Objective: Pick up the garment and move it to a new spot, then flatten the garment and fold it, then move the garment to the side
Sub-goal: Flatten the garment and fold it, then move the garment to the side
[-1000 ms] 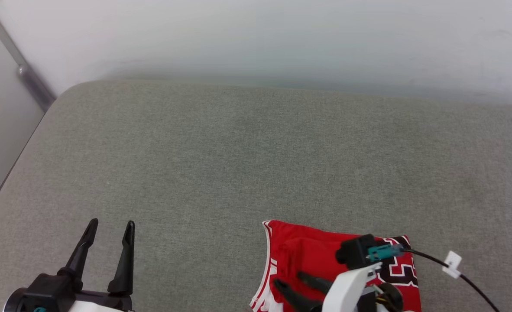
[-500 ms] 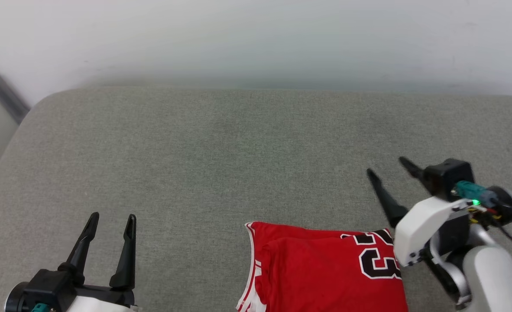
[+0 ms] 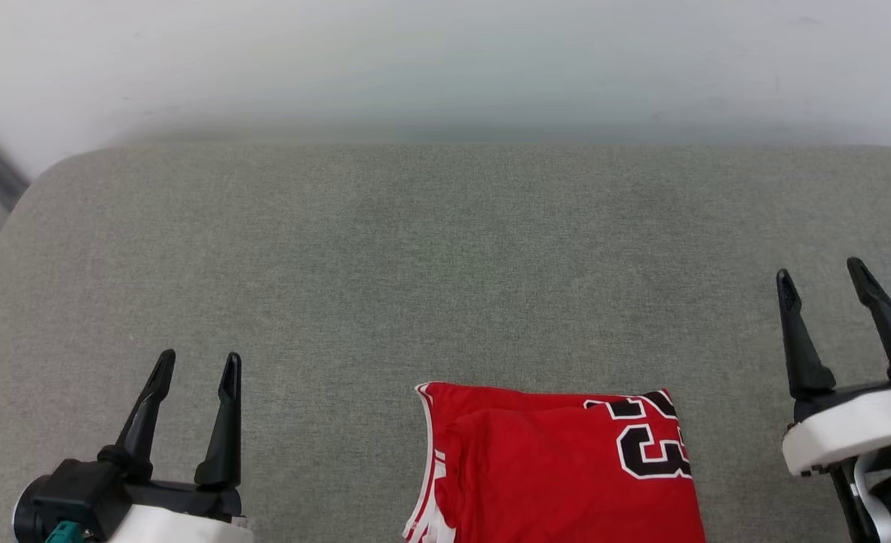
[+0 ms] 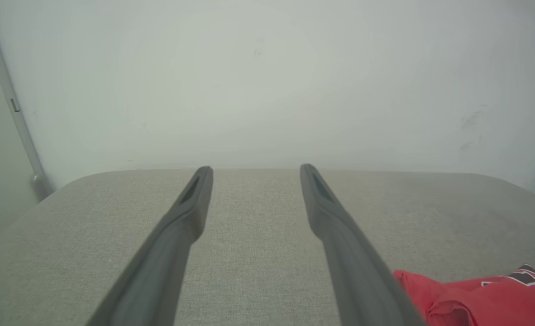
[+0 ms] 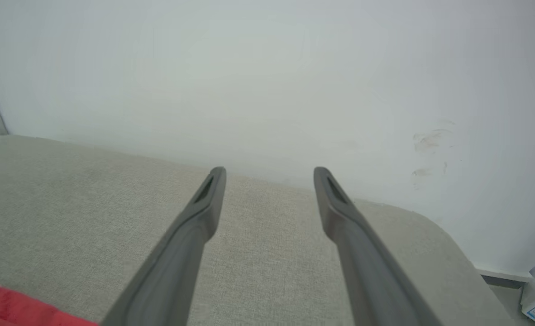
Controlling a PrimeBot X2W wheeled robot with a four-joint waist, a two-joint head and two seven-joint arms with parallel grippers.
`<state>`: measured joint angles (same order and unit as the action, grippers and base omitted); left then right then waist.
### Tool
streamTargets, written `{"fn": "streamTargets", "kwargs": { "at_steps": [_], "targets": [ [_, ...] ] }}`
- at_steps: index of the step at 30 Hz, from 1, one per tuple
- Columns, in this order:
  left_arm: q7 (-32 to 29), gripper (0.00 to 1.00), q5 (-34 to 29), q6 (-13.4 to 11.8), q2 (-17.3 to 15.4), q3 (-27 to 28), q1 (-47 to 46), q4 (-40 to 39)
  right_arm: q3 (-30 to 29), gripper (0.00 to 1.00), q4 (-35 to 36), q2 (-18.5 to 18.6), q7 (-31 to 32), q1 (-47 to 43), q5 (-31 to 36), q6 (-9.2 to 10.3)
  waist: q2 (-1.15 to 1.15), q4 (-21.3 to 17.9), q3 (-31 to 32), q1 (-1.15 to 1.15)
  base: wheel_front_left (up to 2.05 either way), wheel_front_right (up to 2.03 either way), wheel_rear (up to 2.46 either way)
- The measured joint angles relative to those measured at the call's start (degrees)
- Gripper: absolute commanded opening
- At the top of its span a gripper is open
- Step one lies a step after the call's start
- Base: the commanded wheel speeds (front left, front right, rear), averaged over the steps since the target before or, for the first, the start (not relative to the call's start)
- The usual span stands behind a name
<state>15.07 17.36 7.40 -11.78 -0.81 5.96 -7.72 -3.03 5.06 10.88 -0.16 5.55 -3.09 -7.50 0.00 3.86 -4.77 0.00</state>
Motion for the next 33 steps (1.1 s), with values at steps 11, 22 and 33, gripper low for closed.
{"fn": "streamTargets", "kwargs": {
  "at_steps": [11,22,33],
  "targets": [
    [0.0,1.00,-1.4,0.0,0.6,-0.6,-0.4,-0.4,-0.6,1.00,2.1,-4.9,-6.6,-6.0,-0.9,0.00,0.00,-0.2,0.6,0.00,0.00,0.00,0.00],
    [0.0,1.00,-1.7,0.0,0.5,-1.2,0.3,-0.7,-0.1,1.00,1.4,-6.1,-6.8,-6.8,-0.4,0.00,0.00,-0.6,1.5,0.00,0.00,0.00,0.00],
    [0.0,1.00,-1.7,0.0,0.7,-1.8,0.5,-0.8,3.3,1.00,1.9,-3.4,6.4,-8.2,-2.8,0.00,0.00,-0.4,0.5,0.00,0.00,0.00,0.00]
  ]
}}
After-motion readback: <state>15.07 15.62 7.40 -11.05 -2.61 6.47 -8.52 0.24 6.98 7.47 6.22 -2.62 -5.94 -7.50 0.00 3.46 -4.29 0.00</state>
